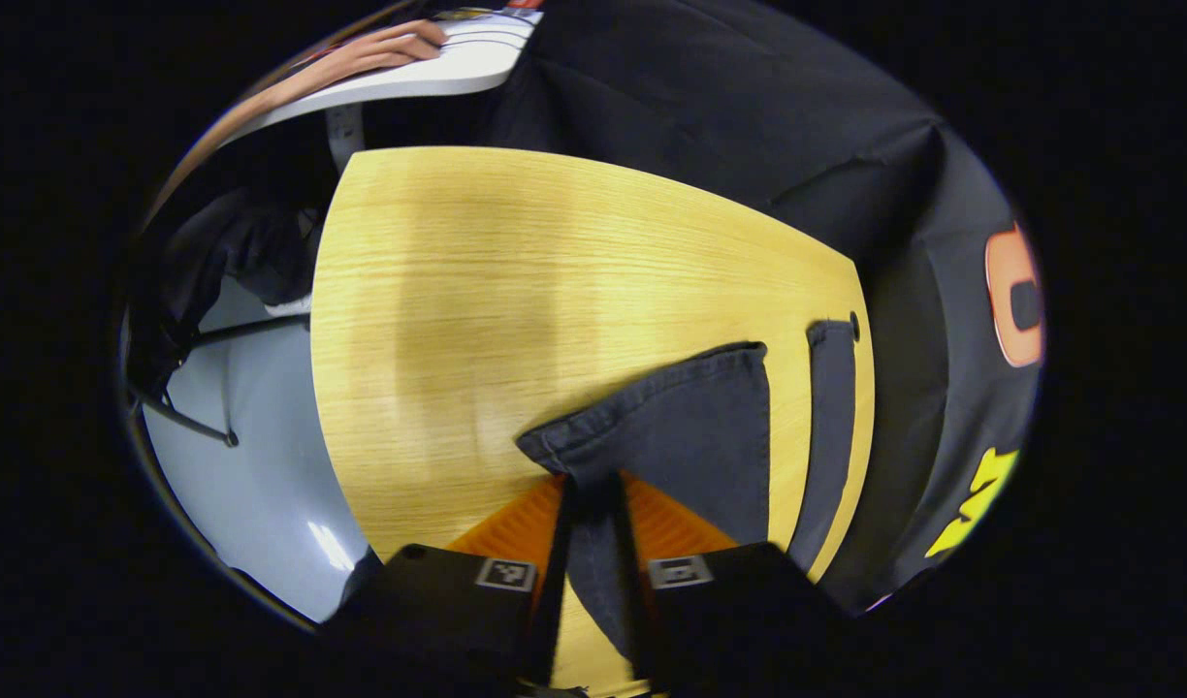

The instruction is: Grasp the waist and the cuffs of the jeans and fold them to make the two legs overlap; first hold the waist and fold one-third of the jeans toward the cuffs, then hold the cuffs and fold the remaining one-third in the same direction to finish folding.

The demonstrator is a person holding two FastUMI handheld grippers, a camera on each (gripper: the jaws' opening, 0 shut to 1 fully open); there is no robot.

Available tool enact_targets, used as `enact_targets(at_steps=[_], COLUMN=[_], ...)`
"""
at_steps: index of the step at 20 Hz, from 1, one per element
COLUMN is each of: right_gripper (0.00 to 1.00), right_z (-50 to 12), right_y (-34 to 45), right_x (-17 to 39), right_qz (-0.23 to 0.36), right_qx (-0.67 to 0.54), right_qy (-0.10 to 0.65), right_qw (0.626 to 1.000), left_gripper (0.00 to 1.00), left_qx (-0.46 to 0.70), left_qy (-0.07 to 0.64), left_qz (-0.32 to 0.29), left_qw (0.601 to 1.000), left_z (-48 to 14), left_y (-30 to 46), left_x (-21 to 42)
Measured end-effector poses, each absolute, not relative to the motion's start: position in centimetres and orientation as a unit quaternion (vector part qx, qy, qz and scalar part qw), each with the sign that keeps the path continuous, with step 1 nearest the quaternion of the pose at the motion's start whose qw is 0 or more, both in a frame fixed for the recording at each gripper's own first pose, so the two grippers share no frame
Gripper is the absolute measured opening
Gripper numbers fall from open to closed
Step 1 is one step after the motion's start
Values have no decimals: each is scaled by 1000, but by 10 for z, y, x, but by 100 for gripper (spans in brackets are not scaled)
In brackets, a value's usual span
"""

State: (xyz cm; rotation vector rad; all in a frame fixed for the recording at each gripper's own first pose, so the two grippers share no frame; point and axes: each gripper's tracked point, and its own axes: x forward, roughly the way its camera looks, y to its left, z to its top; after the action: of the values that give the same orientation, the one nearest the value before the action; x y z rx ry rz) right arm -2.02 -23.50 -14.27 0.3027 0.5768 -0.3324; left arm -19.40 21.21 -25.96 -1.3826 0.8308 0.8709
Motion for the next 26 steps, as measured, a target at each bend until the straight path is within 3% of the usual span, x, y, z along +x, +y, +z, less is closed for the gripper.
enact_targets(at_steps=[1, 3, 5, 6, 8, 12, 16, 17, 18, 22, 24, 25, 26], right_gripper=[94, 100, 94, 99, 98, 98, 99, 93, 93, 14, 10, 1, 1], right_z=[-154, -177, -200, -211, -228, -257, -272, -268, -273, -279, -280, -273, -272], right_y=[-247, -266, -287, -293, -309, -327, -325, -324, -317, -330, -332, -332, -330], right_x=[-23, -28, -37, -39, -49, -83, -85, -86, -82, -95, -95, -90, -86], right_qz=[-177, -200, -224, -239, -272, -327, -338, -342, -327, -370, -353, -351, -346], right_qx=[159, 181, 210, 240, 298, 300, 321, 321, 342, 368, 384, 403, 419], right_qy=[301, 345, 385, 402, 426, 484, 501, 500, 499, 507, 502, 489, 477], right_qw=[923, 899, 870, 851, 810, 754, 729, 728, 726, 687, 690, 690, 691], left_gripper=[14, 10, 4, 4, 4, 3, 3, 3, 4, 3, 3, 3, 3], left_qx=[-617, -623, -622, -623, -629, -634, -635, -636, -637, -654, -663, -672, -682], left_qy=[346, 338, 338, 338, 334, 330, 330, 330, 330, 318, 311, 305, 297], left_qz=[377, 375, 374, 373, 373, 376, 380, 381, 381, 378, 377, 377, 373], left_qw=[599, 598, 600, 598, 595, 590, 586, 584, 583, 573, 566, 560, 554], left_z=[-262, -263, -264, -263, -263, -263, -264, -264, -264, -263, -262, -260, -254], left_y=[211, 210, 211, 211, 212, 212, 214, 214, 214, 215, 215, 215, 216], left_x=[-192, -191, -190, -190, -190, -190, -190, -188, -187, -181, -177, -174, -168])
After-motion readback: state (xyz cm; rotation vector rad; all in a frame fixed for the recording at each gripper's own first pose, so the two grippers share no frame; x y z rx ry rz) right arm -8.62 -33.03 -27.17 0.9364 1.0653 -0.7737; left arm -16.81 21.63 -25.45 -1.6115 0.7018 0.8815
